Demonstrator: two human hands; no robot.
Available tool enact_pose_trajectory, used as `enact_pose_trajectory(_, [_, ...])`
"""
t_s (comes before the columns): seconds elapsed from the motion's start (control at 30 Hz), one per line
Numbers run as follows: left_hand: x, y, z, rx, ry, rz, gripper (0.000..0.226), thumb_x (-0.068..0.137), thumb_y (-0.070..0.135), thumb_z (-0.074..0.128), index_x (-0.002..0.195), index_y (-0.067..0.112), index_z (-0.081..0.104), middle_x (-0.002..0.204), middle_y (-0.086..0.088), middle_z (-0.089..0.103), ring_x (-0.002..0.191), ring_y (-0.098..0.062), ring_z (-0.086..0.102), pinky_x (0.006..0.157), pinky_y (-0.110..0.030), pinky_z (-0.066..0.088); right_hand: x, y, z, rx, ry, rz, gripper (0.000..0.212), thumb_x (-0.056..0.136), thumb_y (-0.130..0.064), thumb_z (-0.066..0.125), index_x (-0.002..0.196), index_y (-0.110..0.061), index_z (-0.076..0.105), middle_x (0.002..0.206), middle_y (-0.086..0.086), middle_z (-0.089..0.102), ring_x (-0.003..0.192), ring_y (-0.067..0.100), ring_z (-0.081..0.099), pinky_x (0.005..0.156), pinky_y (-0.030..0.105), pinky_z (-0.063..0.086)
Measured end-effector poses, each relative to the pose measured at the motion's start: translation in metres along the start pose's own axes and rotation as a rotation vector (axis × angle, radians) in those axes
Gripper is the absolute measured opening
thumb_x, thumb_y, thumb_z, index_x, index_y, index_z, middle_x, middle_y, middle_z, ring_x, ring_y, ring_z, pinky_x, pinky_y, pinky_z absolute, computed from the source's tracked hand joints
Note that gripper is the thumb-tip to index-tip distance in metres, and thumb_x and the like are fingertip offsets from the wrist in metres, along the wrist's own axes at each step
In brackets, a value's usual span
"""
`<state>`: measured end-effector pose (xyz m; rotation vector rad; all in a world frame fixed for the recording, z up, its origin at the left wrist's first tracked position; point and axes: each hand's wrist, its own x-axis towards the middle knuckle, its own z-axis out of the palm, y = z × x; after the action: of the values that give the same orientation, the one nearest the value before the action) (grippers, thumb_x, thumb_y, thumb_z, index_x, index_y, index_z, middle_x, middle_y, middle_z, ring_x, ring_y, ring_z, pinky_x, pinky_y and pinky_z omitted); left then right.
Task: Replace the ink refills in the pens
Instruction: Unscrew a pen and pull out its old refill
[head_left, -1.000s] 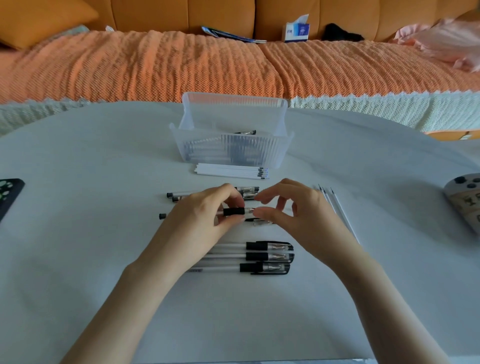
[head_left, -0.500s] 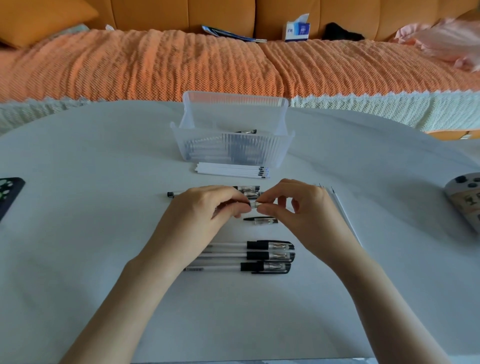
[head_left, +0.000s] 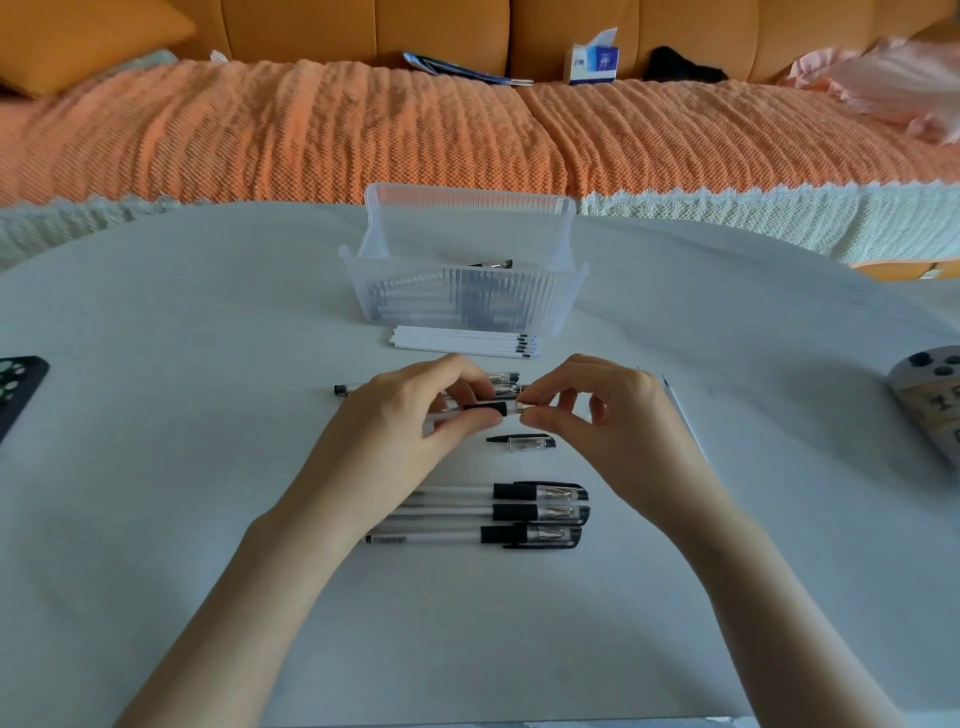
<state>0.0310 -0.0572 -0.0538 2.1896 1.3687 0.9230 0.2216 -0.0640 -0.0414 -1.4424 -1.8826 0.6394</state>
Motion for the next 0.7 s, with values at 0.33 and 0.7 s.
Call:
enact_pose_trajectory(0.33, [-0.0018, 0.0001, -0.0028, 0.016, -0.012, -0.038, 0.018, 0.077, 0.042, 0.067, 0.085, 0.035, 0.054, 0.076, 0.022, 0.058, 0.077, -0.005, 0.056, 0.062, -0.015, 0.042, 0.0013, 0.0008, 0.0010, 0.016, 0.009, 0.003, 0.008, 0.075, -0.014, 0.075, 0.076, -0.021, 0.071, 0.077, -0.010, 0.065, 0.071, 0.006, 0.053, 0.062, 0.009, 0.035])
enact_pose_trajectory(0.7, [-0.0009, -0.0023, -0.0053, 0.063, -0.016, -0.033, 0.017, 0.075, 0.036, 0.072, 0.082, 0.033, 0.057, 0.079, 0.023, 0.059, 0.074, -0.001, 0.053, 0.061, -0.014, 0.039, 0.0012, 0.0025, 0.0010, 0.018, 0.014, 0.002, 0.009, 0.074, -0.013, 0.076, 0.076, -0.021, 0.071, 0.076, -0.009, 0.065, 0.071, 0.007, 0.054, 0.062, 0.009, 0.036])
